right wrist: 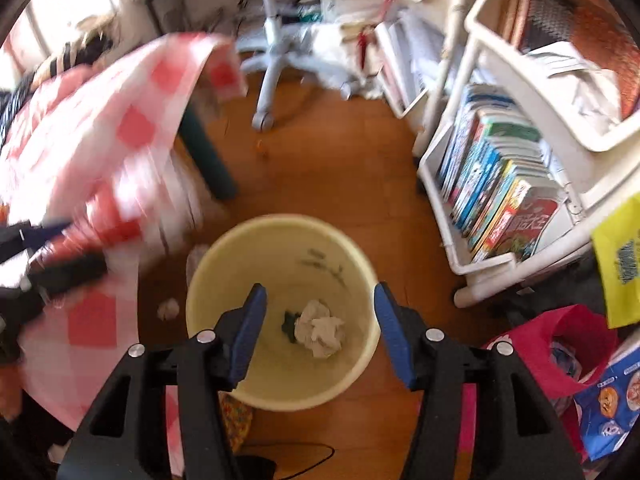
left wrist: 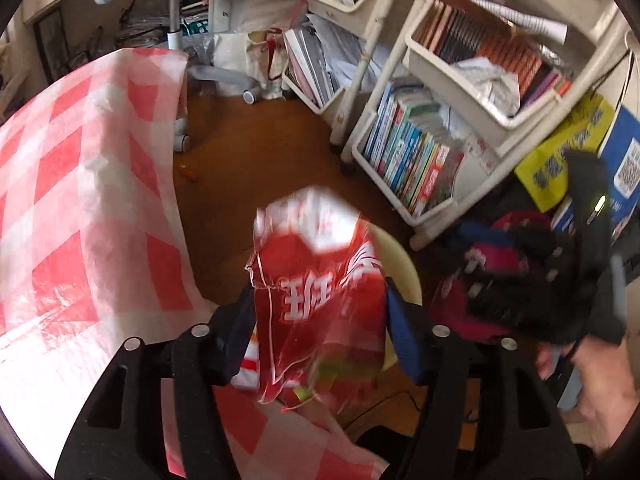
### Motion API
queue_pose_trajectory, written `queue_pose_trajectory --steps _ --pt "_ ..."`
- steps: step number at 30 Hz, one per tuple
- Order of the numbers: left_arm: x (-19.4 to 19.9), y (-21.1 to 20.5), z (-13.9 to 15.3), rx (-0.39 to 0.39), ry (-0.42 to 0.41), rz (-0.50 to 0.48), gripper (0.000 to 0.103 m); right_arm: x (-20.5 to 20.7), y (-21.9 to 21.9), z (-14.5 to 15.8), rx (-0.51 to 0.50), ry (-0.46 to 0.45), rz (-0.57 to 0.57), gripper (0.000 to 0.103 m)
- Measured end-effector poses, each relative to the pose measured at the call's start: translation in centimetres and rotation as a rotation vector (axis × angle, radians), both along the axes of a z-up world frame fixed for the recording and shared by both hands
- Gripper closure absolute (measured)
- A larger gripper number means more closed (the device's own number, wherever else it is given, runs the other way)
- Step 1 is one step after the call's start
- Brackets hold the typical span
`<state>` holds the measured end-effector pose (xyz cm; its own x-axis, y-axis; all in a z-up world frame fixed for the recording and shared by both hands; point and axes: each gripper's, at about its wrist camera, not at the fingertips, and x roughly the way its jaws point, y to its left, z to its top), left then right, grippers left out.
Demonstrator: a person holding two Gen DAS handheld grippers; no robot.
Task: Collect trash
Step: 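Open both grippers over the yellow bin to drop the bag and glove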
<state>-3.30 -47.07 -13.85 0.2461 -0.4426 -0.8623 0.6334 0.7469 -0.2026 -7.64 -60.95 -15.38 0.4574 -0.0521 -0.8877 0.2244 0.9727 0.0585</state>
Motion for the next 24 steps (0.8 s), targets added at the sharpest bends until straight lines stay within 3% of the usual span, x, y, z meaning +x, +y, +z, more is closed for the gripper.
queue_pose_trajectory --steps 5,14,18,24 --pt "0.2 3.9 2.8 -0.022 -0.097 0.055 0.028 0.9 2.3 2.4 -0.017 -0.118 0.058 0.038" --pt "2.2 18.2 8.9 -0.027 -0.270 0.313 0.020 3.8 10.5 6.3 0.005 -0.265 0.274 0.032" --pt "2.9 25.1 11.0 -0.033 -0.313 0.428 0.017 5.0 15.1 8.0 0.019 -0.308 0.370 0.031" --pt "4.0 33.9 12.0 -0.020 -0.308 0.587 0.016 6.1 22.4 8.6 0.000 -0.291 0.535 0.031"
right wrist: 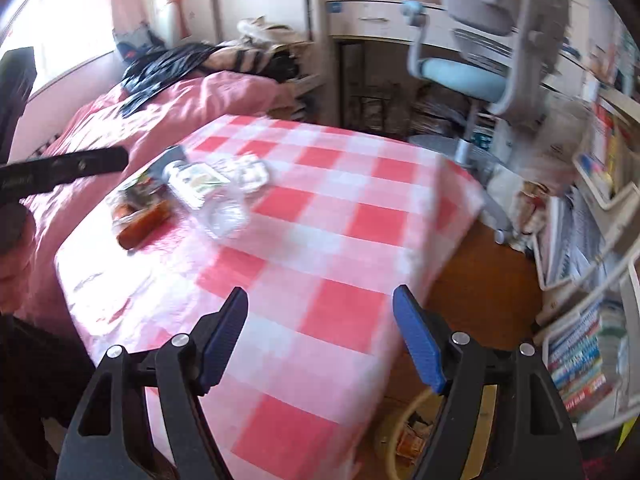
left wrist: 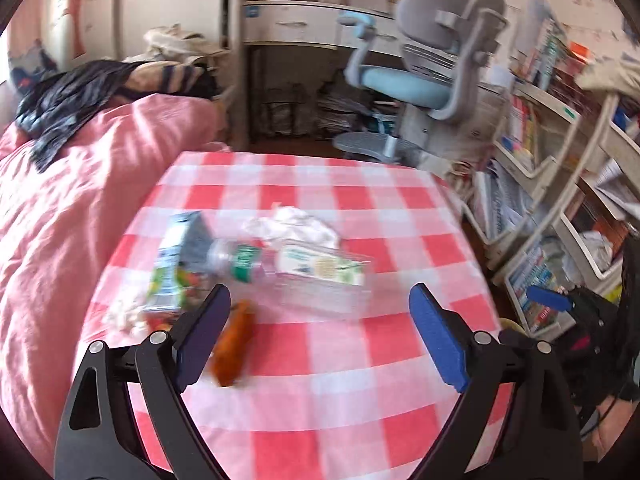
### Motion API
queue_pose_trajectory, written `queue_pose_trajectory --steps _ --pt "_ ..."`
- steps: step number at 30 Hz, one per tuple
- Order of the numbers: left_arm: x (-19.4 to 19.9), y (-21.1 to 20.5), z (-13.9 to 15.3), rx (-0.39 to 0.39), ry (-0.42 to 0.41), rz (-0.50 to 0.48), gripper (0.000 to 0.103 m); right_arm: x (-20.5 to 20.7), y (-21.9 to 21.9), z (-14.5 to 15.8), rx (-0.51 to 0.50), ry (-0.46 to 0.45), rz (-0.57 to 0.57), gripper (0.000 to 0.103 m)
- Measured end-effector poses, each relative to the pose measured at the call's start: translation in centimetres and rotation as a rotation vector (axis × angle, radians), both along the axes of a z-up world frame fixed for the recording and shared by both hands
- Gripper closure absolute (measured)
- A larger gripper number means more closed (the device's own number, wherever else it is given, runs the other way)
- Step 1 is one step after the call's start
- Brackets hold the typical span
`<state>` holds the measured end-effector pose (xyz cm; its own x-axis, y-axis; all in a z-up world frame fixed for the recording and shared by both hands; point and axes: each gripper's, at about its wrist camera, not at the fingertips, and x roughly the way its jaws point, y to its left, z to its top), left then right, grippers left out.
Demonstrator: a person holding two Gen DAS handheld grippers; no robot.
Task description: Collect trash
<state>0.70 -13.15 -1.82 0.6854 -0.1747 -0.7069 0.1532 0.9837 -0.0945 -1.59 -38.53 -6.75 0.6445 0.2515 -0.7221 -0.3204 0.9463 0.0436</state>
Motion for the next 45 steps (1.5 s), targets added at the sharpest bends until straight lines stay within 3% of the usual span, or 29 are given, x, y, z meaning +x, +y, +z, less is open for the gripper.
queue_pose_trajectory --steps 6,12,21,45 --pt "0.5 5.1 1.3 -0.023 -0.013 0.060 0.015 0.8 4.7 0.5 0.014 0.014 0.056 0.029" --pt "-0.3 7.0 2.7 0.024 -0.075 0.073 0.010 0.1 8.9 0.9 -0.002 0.022 0.083 0.027" --pt "0.0 10.4 2.8 -0.001 -0.047 0.106 0.010 0.9 12.0 0.1 -0.029 0.044 0.101 0.023" --pt "0.7 10.4 2.0 -0.002 -0.011 0.097 0.009 1.3 13.9 -1.2 -0.085 0.076 0.143 0.023"
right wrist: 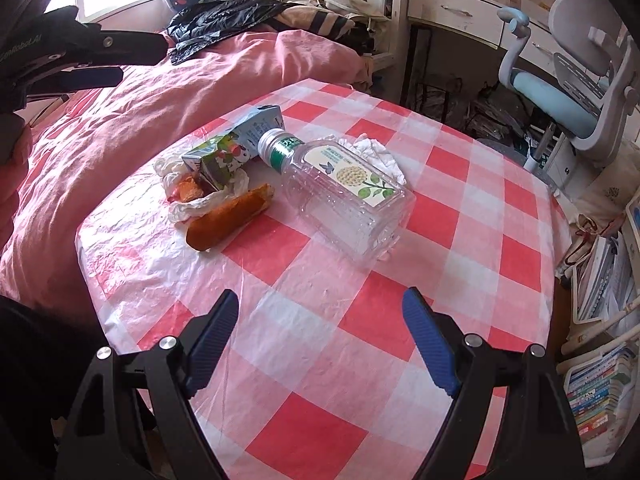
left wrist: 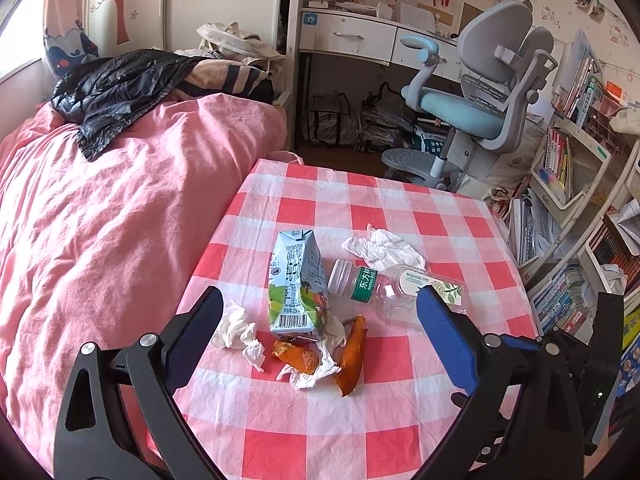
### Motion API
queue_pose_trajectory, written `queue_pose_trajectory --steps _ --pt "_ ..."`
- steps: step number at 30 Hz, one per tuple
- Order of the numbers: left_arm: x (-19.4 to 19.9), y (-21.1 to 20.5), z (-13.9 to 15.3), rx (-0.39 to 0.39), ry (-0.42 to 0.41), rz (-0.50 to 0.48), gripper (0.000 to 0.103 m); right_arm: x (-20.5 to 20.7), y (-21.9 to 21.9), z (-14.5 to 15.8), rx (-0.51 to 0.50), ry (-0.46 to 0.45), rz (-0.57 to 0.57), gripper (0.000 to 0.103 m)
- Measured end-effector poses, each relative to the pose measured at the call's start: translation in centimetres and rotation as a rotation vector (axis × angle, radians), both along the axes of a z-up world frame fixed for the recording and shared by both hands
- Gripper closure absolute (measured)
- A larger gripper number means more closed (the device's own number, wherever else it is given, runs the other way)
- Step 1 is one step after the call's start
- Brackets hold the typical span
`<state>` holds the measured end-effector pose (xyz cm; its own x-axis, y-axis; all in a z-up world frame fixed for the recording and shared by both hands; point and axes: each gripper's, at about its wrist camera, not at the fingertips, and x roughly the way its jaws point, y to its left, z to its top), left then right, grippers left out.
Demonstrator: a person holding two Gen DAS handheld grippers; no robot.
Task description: Collect trash
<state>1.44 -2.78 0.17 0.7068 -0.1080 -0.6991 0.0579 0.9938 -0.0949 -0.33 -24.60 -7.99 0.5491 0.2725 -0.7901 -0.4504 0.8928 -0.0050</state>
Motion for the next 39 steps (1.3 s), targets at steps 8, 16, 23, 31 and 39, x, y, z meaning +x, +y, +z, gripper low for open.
queue_pose_trajectory --steps 8,16,23,31,39 --pt "0.05 -0.02 -0.06 0.000 0.001 0.001 0.009 0.00 0.02 -0.03 0.000 0.000 0.000 0.023" --pt "0.10 -0.01 -0.11 0.000 0.002 0.001 0.009 -0.01 0.13 -0.16 -0.005 0.000 0.002 0.023" --pt "0.16 0.05 -0.20 0.001 0.003 0.000 0.009 -0.01 0.17 -0.22 -0.007 0.000 0.002 0.022" --pt "0.21 0.10 -0.20 0.001 0.004 -0.001 0.009 0.01 0.24 -0.36 -0.008 0.001 0.004 0.023" --pt "0.26 0.09 -0.20 0.001 0.005 0.000 0.009 0.02 0.25 -0.35 -0.009 0.001 0.004 0.023"
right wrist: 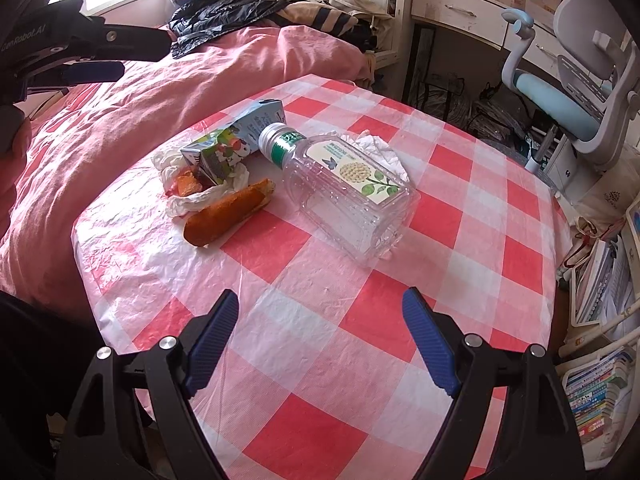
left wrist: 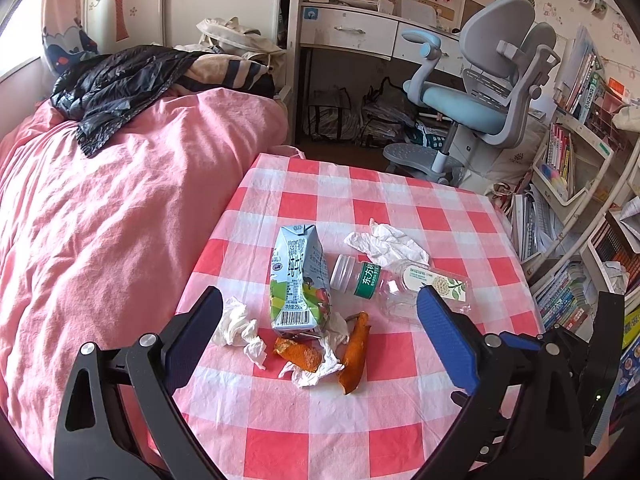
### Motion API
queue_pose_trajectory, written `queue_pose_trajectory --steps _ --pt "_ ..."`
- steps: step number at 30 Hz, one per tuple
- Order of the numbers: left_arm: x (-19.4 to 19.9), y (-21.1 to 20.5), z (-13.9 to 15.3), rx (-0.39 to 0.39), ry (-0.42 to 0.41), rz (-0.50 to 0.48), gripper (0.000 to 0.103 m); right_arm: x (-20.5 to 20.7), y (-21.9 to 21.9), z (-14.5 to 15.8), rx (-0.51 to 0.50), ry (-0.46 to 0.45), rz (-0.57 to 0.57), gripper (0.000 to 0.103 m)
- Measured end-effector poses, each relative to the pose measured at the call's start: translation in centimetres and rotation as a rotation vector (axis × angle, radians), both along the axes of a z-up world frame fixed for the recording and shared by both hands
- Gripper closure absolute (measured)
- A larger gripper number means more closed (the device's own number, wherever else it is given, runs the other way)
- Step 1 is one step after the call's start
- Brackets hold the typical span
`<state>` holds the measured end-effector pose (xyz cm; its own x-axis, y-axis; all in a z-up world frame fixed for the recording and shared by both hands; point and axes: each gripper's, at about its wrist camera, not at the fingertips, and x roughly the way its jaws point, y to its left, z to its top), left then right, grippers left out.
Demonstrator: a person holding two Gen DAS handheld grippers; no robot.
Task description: Collect trash
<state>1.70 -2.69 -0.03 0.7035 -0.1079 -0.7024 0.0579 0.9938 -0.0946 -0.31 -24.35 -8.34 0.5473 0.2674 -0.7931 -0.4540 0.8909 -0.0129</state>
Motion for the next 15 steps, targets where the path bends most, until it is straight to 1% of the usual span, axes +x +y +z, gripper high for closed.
queue_pose_trajectory --steps 15 --pt "0.06 0.03 -0.08 0.002 0.003 0.000 0.009 0.03 0.04 -0.09 -0.002 0.000 0.001 0.022"
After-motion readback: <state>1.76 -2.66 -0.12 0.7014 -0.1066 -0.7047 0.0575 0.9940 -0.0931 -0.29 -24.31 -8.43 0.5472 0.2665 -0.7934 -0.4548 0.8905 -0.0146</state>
